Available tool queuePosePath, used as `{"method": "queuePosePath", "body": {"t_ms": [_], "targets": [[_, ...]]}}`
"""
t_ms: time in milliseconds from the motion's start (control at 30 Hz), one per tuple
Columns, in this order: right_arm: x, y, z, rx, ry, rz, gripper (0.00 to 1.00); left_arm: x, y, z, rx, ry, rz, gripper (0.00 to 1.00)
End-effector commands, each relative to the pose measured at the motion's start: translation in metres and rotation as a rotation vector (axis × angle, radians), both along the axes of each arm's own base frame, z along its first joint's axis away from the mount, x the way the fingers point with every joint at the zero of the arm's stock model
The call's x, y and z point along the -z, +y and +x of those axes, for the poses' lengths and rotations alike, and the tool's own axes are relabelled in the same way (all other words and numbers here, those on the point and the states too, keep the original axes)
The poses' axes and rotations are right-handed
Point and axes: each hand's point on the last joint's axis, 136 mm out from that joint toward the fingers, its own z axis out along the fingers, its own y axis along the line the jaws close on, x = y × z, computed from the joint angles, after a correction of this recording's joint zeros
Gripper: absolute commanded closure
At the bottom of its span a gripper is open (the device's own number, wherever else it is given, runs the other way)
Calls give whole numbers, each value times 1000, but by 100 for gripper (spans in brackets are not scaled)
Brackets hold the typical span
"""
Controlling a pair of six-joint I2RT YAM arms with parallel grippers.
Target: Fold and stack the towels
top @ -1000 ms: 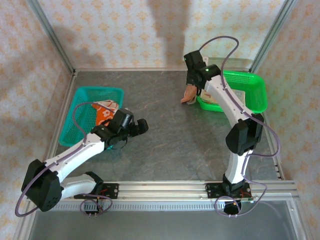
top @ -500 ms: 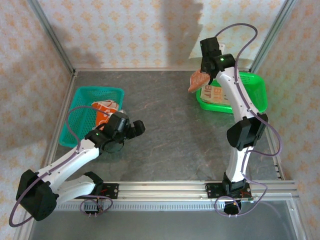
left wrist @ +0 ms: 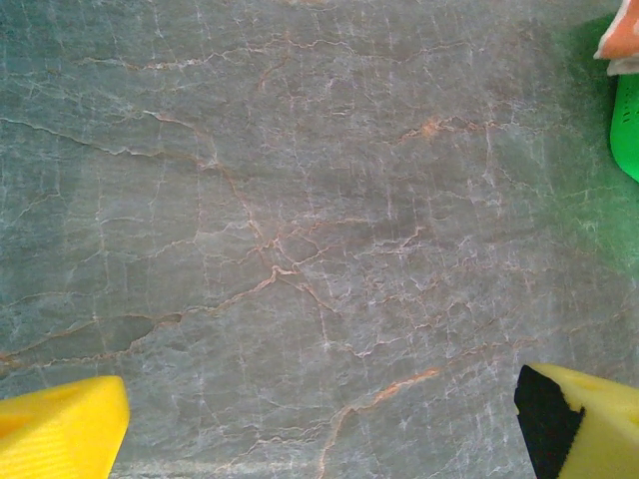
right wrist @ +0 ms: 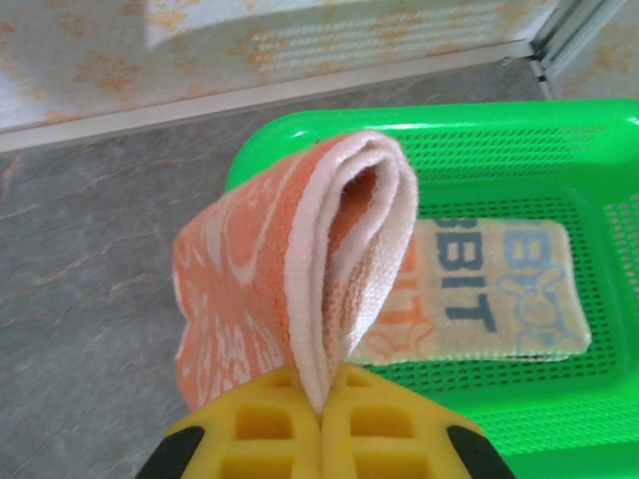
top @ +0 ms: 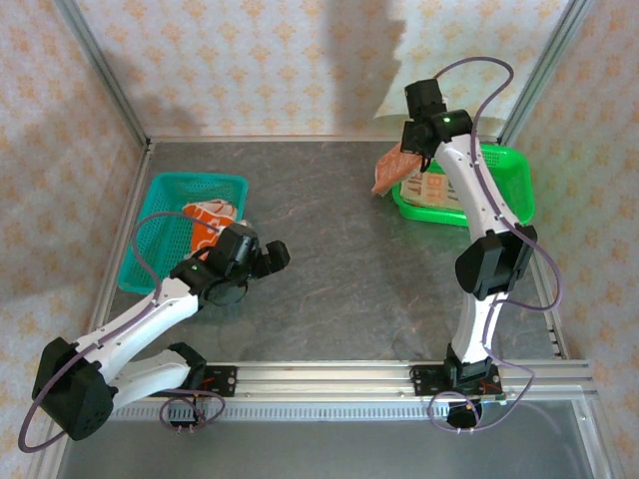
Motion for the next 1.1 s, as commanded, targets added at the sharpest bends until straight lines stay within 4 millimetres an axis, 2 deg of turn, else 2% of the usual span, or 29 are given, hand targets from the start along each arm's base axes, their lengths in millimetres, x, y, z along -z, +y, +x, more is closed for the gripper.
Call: {"method": "queuePosePath", "body": {"t_ms": [0, 333, 433, 867, 1067], "targets": [[-45, 7, -19, -24, -70, 73, 100, 4, 4, 3, -26, -4, 9, 0], [-48, -14, -29, 25, -61, -31, 100, 8, 1, 4, -18, 5, 7, 0], [-43, -23, -28, 40, -52, -60, 100, 8, 1, 3, -15, 7, 8, 0], [16, -60, -16, 124, 60, -261, 100, 10, 5, -2, -34, -15, -17, 0], [51, -87, -9, 200, 131, -324, 100, 12, 7, -6, -40, -19, -27, 0]]}}
